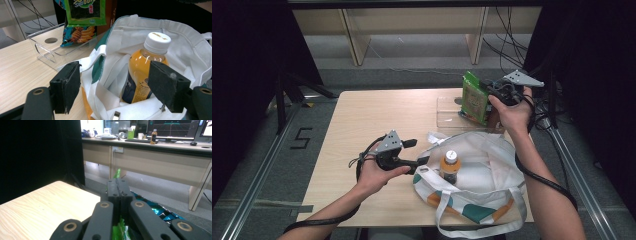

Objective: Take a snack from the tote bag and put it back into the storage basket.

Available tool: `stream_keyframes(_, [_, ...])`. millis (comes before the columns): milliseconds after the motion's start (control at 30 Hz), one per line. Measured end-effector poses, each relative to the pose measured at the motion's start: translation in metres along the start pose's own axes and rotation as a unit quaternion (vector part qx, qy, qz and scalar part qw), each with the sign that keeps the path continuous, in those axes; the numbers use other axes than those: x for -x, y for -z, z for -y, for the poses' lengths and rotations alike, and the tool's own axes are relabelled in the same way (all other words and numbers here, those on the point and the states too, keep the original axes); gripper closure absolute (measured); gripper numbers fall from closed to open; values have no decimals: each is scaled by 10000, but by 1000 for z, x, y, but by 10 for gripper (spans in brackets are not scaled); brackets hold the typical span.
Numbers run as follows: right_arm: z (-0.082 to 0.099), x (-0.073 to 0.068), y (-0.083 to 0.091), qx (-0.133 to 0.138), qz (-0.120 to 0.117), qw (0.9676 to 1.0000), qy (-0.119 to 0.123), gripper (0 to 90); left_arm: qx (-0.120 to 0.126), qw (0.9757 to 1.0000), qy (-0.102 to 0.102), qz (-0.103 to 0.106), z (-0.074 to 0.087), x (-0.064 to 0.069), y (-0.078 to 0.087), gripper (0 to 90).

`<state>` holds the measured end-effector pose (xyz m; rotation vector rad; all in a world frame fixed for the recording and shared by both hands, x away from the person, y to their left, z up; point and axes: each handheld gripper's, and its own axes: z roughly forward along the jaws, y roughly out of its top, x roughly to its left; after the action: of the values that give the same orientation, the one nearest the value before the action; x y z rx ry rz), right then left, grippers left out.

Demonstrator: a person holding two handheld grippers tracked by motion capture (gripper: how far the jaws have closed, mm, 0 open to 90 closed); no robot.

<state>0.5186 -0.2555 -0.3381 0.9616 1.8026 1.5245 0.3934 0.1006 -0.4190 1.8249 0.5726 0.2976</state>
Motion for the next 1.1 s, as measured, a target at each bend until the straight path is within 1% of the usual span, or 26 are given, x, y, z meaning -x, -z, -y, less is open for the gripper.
stream_keyframes(33, [0,0,-1,-1,-7,10000,11,900,0,10000,2,-2,0,0,0,257])
stream_keyframes(67, [0,2,-2,54,-7,9999,115,900,-4,10000,-2,-4,0,0,0,257])
stream_keyframes(100, [0,1,-1,-22,5,10000,49,900,-4,10000,2,-5,0,0,0,257])
stream_keyframes(133, [0,1,-3,3,-15,10000,18,900,2,10000,10,-3,0,0,0,257])
stream_keyframes(167, [1,0,-3,-31,11,10000,-9,900,-2,10000,7,0,0,0,0,257])
stream_keyframes(200, [1,1,-4,-25,29,10000,29,900,-4,10000,7,1,0,0,0,257])
stream_keyframes(300, [3,1,-6,-53,16,10000,35,900,-12,10000,13,8,1,0,0,257])
stream_keyframes(333, [4,2,-8,-10,71,9999,121,900,-8,10000,13,9,1,0,0,257])
stream_keyframes(367, [5,1,-8,-101,50,9999,53,900,-3,10000,18,11,1,0,0,257])
stream_keyframes(400, [6,1,-9,-109,59,9999,60,900,-10,10000,18,11,1,0,0,257])
stream_keyframes(500, [9,2,-13,-144,76,9997,154,900,-14,10000,13,13,1,0,0,257])
stream_keyframes(533, [9,2,-13,-145,87,9998,138,900,-15,10000,9,13,1,0,0,257])
stream_keyframes(567, [10,2,-14,-137,95,9997,177,900,-16,10000,10,15,1,0,0,257])
stream_keyframes(600, [11,2,-15,-176,80,9997,145,900,-13,10000,13,15,1,0,0,257])
stream_keyframes(700, [12,3,-17,-193,98,9995,215,900,4,10000,15,46,2,-1,-1,257])
stream_keyframes(767, [12,3,-18,-211,93,9996,139,900,7,10000,14,54,2,-1,-1,257])
stream_keyframes(800, [12,3,-19,-146,160,9996,206,900,5,10000,1,60,2,-1,-1,257])
stream_keyframes(833, [12,4,-19,-177,140,9995,232,900,-27,10000,-5,22,1,0,-1,257])
stream_keyframes(867, [12,3,-19,-237,114,9996,143,900,-27,10000,-5,25,1,0,-1,257])
stream_keyframes(900, [12,4,-20,-229,116,9995,176,900,-27,10000,2,23,2,0,-1,257])
stream_keyframes(933, [12,3,-21,-256,107,9995,135,900,-28,10000,5,24,2,0,-1,257])
stream_keyframes(1000, [12,3,-22,-233,140,9995,188,900,-36,10000,-10,27,2,0,-1,257])
stream_keyframes(1033, [12,4,-23,-211,135,9994,256,900,-34,10000,-8,29,2,0,-1,257])
stream_keyframes(1067, [12,3,-23,-258,109,9995,172,900,-34,10000,-7,30,2,0,-1,257])
stream_keyframes(1100, [12,3,-24,-235,127,9995,178,900,-35,10000,-8,31,2,0,-1,257])
